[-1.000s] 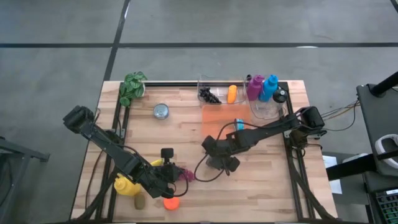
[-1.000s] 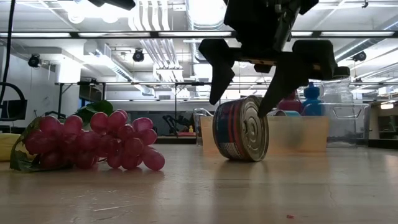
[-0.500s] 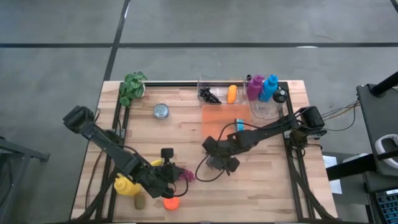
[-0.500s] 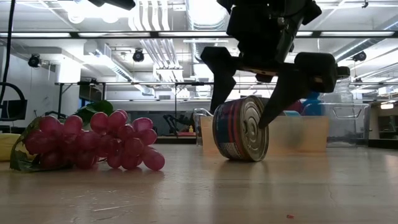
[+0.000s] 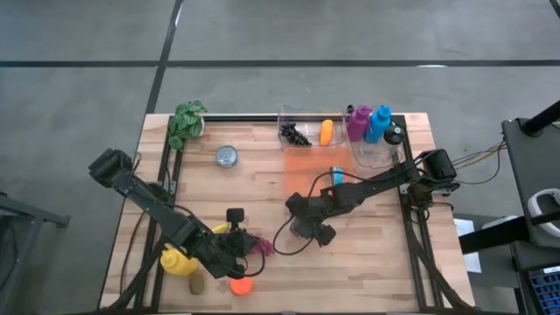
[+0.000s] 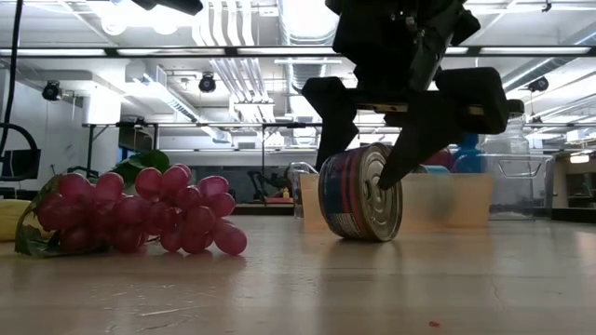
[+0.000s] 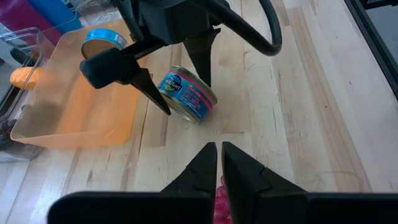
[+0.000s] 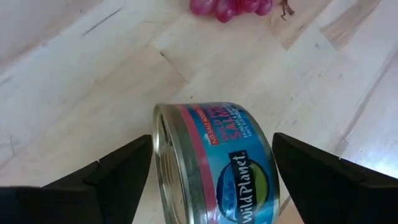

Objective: Pick & Place Food Item
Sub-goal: Put the blue and pink tuna can into the orange bin

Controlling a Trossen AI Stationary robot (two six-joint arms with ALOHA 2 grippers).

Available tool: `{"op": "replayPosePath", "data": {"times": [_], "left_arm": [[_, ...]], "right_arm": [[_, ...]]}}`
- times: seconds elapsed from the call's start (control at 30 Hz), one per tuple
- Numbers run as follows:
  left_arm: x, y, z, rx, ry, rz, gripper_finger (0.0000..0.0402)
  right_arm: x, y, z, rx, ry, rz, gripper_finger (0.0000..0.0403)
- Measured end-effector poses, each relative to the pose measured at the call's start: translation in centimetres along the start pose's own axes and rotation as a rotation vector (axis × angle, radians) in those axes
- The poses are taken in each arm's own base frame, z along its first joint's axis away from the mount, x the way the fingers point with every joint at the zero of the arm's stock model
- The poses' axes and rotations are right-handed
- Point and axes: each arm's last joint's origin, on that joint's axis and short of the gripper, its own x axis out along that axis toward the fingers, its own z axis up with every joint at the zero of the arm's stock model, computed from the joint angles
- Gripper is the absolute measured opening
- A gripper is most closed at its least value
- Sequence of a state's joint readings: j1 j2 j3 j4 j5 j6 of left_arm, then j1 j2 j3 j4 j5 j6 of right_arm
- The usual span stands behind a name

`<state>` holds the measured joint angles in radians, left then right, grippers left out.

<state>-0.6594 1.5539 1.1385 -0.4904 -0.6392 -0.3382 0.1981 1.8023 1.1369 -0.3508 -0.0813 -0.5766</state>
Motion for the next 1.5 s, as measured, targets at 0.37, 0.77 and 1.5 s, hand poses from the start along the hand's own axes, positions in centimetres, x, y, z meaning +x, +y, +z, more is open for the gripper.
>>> {"op": "replayPosePath", "data": {"times": [0.37, 0.77, 1.5], "left_arm": [[0.00, 0.00, 0.00, 0.000, 0.000, 0.000, 0.0028], [-0.01, 0.01, 0.00, 0.000, 0.000, 0.000, 0.0029], [-0.01, 0.01, 0.01, 0.000, 0.000, 0.000, 0.0029]], "right_arm": [[0.39, 0.44, -0.81, -0.033, 0.027, 0.015, 0.0236], [0.37, 0.42, -0.77, -0.026, 0.027, 0.012, 0.0176], [0.27, 0.08, -0.30, 0.288, -0.005, -0.005, 0.0188]]}}
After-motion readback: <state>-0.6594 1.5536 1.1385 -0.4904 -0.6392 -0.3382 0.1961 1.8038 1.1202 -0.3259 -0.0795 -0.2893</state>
